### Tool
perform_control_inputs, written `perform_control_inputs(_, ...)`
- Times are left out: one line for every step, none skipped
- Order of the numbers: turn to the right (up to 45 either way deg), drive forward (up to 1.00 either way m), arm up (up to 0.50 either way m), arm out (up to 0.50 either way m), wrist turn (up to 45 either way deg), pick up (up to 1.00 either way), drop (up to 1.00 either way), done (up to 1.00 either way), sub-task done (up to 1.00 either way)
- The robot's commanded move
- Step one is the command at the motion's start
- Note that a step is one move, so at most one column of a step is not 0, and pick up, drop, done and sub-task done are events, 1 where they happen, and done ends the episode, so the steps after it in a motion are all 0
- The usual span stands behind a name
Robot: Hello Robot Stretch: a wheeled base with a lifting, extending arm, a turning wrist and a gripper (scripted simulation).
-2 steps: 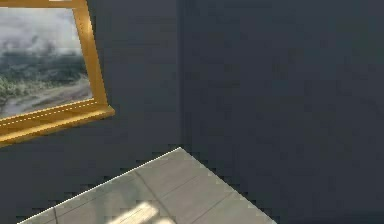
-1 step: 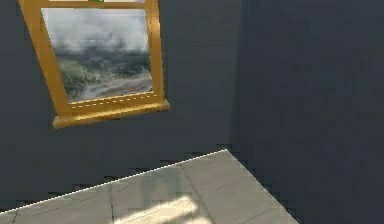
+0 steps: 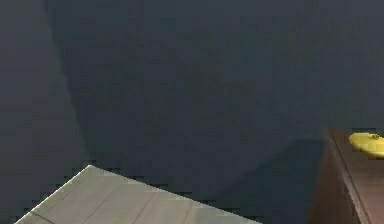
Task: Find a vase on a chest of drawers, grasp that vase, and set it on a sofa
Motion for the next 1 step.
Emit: perform_control_inputs(45.0, 0.0, 0.0, 0.0, 0.0, 0.0, 0.0, 0.0, 0.0)
